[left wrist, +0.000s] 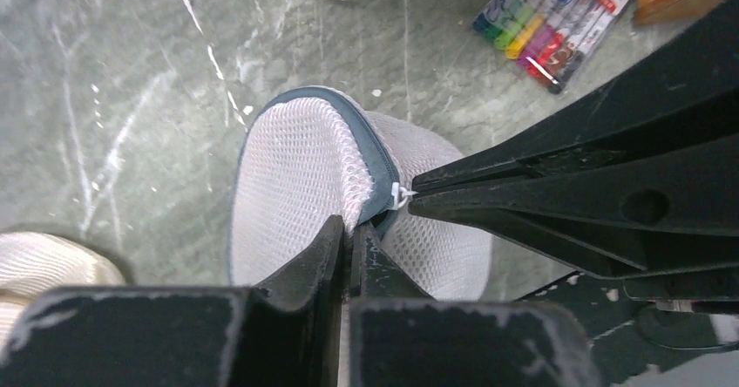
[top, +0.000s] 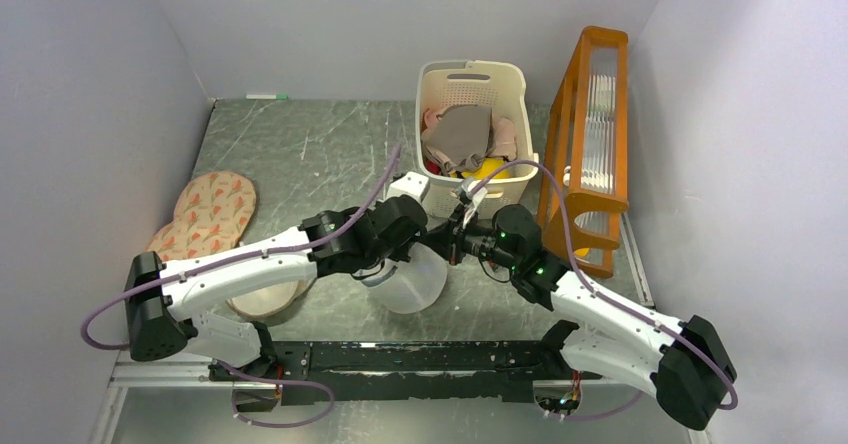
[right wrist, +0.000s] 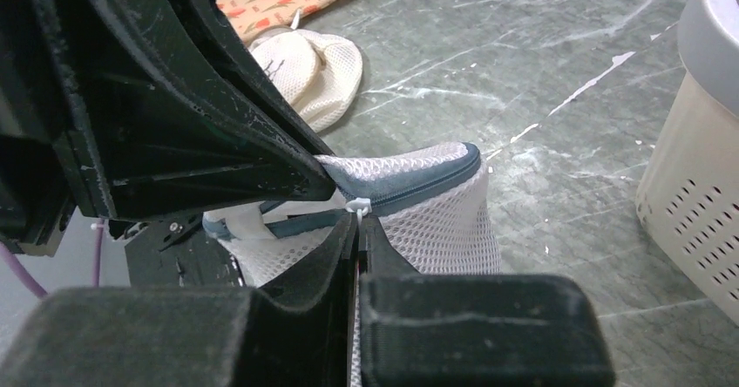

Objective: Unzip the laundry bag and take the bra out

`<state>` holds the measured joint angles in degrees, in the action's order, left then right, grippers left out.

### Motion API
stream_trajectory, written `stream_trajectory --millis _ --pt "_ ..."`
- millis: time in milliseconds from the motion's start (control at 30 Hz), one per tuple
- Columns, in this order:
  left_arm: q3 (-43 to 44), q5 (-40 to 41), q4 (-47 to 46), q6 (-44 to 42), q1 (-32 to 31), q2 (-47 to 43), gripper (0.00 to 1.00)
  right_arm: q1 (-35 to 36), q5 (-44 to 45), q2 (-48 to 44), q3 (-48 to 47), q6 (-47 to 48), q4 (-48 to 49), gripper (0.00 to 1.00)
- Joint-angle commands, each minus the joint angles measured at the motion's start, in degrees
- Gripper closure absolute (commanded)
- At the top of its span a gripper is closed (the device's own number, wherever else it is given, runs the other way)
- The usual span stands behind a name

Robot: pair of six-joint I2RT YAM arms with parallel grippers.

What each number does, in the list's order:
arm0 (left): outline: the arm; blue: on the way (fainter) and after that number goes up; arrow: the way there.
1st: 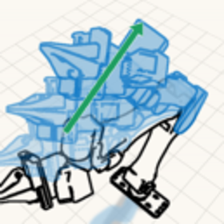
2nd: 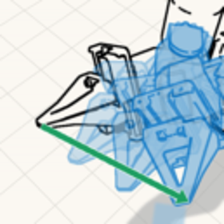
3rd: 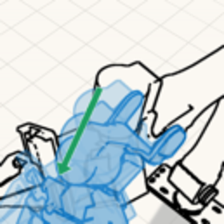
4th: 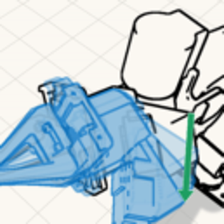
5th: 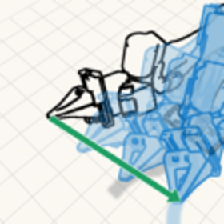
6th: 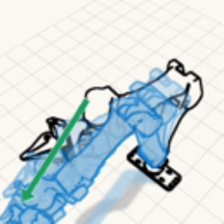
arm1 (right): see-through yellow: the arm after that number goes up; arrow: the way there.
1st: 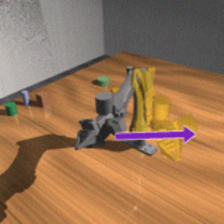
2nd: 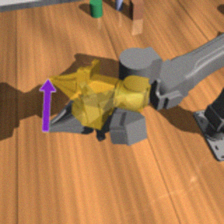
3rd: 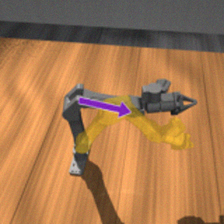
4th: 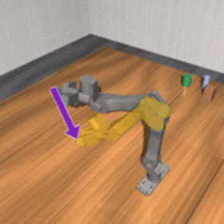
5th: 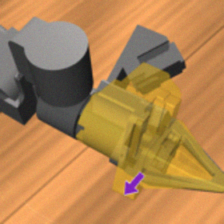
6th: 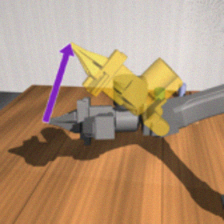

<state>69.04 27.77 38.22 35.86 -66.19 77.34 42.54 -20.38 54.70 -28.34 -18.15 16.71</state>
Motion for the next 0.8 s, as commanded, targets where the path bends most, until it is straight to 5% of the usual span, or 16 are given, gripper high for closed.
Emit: stream_trajectory --millis 0,233,367,567,767 --pt "3.62 4.58 1.3 -8.94 0.27 1.84 0.93 -0.08 1.91 1.79 -0.65 1.21 0.52 1.0" --pt "3.32 6.21 -5.34 -28.77 0.24 0.96 0.93 -0.09 10.0 3.52 -1.89 -0.3 0.09 1.0" --pt "1.13 0.12 -10.32 -41.28 0.23 -2.28 0.93 -0.16 12.82 4.62 -2.73 -0.81 0.22 1.0" --pt "-9.18 -2.4 -21.54 -55.21 0.19 -11.39 0.93 -0.17 15.96 7.45 -3.82 -2.28 0.96 1.0" --pt "-23.72 -14.05 -31.93 -63.59 0.11 -26.04 0.93 -0.23 16.81 9.79 -3.53 -3.99 2.62 1.0"
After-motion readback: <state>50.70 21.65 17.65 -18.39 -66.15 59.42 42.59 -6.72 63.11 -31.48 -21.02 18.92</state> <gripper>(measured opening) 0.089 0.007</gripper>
